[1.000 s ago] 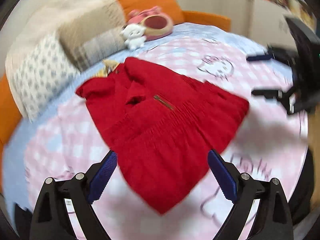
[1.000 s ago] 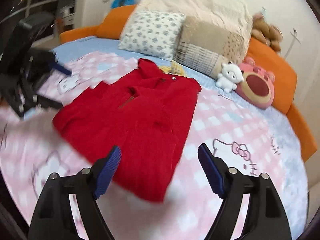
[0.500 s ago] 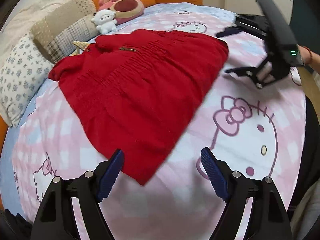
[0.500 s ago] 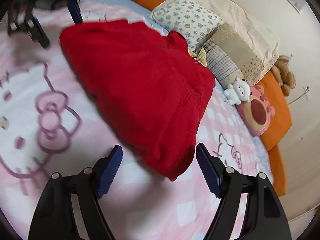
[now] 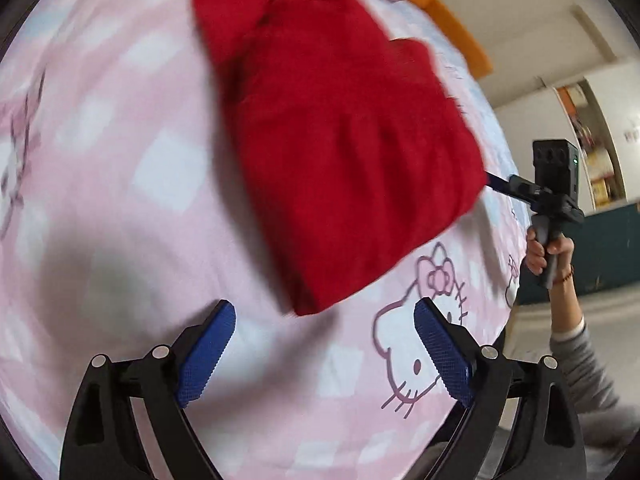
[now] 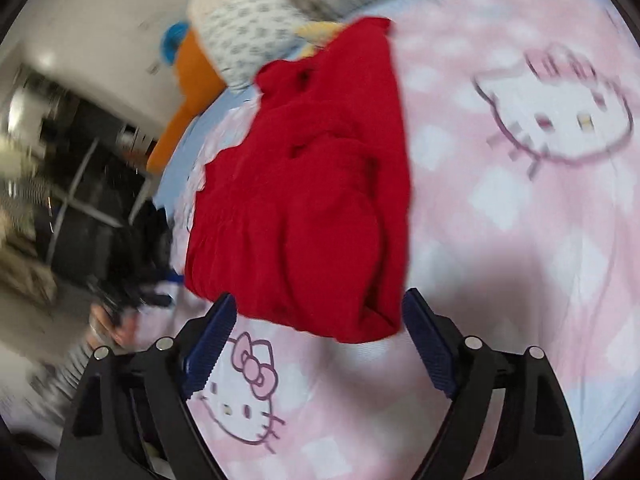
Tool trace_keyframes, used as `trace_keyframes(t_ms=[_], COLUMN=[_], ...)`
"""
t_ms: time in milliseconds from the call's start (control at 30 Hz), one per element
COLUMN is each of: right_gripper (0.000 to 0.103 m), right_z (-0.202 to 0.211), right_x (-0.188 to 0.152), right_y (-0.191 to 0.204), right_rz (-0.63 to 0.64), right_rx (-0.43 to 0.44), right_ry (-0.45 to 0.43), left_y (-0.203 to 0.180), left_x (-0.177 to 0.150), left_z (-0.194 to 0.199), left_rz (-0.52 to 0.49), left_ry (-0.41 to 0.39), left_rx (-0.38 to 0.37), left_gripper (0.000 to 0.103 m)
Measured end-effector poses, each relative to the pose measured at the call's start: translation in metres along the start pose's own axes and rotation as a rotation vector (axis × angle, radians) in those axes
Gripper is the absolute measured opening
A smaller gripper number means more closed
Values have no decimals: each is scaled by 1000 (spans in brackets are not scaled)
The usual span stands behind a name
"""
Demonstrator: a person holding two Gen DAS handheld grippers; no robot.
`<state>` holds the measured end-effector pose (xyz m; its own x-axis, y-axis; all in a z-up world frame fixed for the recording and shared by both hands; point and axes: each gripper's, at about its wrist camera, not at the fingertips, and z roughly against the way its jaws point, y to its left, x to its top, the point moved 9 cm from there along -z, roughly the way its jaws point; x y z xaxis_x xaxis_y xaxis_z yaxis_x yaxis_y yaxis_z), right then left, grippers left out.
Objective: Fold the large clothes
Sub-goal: 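Grasp the edges of the folded red cardigan with both grippers, then lift the folded cardigan with both grippers and carry it across the bed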
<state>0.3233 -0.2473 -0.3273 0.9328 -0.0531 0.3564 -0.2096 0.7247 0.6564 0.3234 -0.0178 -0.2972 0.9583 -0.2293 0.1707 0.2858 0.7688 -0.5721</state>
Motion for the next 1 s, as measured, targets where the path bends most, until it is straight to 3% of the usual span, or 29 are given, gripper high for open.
trace_keyframes(t_ms=[100, 200, 333, 400, 500, 533, 567, 600, 633, 700, 767, 867, 1000], right_gripper=[86, 86, 89, 89, 82, 73, 59, 56, 49, 42, 36, 32, 30], right_z=[-14, -31, -35, -37, -36, -37, -38, -39, -41, -39, -36, -25, -6], right_x=[-6, -6, 0, 2, 9, 12, 12, 12, 11, 7, 11, 25, 55], right_y=[-10, -18, -13, -11, -12, -14, -16, -18, -20, -22, -17, -8, 3], right_rz=[-176, -317, -414, -440, -465, -488, -498, -502, -503, -502, -479, -477, -492], right_rx=[96, 196, 291, 295, 292, 287, 280, 267, 260, 264, 277, 347, 431], right_ry=[81, 118, 125, 142, 132, 119, 108, 97, 92, 80, 62, 31, -41], left_y=[-3, -2, 2, 1, -1, 1, 3, 6, 12, 22, 23, 13, -3], left_x=[-1, 5, 15, 18, 22, 24, 25, 27, 27, 26, 26, 36, 74], left_z=[-3, -1, 4, 7, -1, -4, -6, -8, -10, -11, -8, 3, 47], left_rz=[24, 109, 205, 238, 278, 293, 314, 334, 365, 448, 486, 465, 453], left_ry=[-19, -41, -52, -54, -59, -66, -73, -80, -77, -72, -72, -90, -180], left_rx=[-32, -123, -244, -303, -324, -318, -318, -315, -289, -338, -373, -380, -480], left_gripper=[98, 99, 99, 99, 98, 97, 88, 63, 53, 41, 34, 27, 25])
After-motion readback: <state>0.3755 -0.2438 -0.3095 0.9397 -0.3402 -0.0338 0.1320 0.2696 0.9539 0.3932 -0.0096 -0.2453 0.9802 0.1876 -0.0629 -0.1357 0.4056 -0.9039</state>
